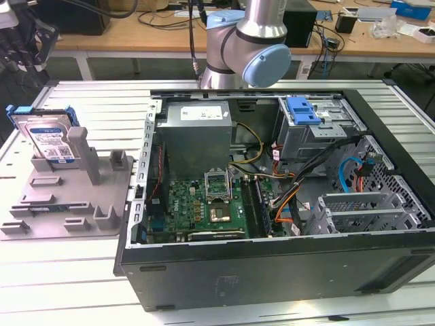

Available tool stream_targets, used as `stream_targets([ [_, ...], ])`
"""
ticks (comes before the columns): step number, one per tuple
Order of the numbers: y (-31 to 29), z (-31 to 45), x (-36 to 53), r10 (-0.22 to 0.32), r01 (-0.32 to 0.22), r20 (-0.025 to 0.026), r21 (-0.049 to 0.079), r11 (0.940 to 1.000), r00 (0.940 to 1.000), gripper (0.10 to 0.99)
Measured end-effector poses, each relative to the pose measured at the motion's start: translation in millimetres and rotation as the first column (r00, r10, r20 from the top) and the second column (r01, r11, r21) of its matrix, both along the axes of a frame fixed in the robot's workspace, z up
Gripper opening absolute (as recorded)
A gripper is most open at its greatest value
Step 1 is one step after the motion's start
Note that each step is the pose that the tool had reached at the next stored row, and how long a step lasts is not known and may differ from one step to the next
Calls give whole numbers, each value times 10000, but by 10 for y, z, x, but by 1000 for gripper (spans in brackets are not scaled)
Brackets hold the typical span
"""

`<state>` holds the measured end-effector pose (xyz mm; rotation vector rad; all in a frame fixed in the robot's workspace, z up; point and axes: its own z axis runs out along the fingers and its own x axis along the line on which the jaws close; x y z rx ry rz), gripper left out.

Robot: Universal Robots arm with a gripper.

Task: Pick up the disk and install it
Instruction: 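Pick up the disk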

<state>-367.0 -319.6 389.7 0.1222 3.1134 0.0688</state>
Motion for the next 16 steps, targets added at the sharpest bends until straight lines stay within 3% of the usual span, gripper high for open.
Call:
stream_targets([
  [16,3,0,-22,0,0,0,0,10000,10000,106],
])
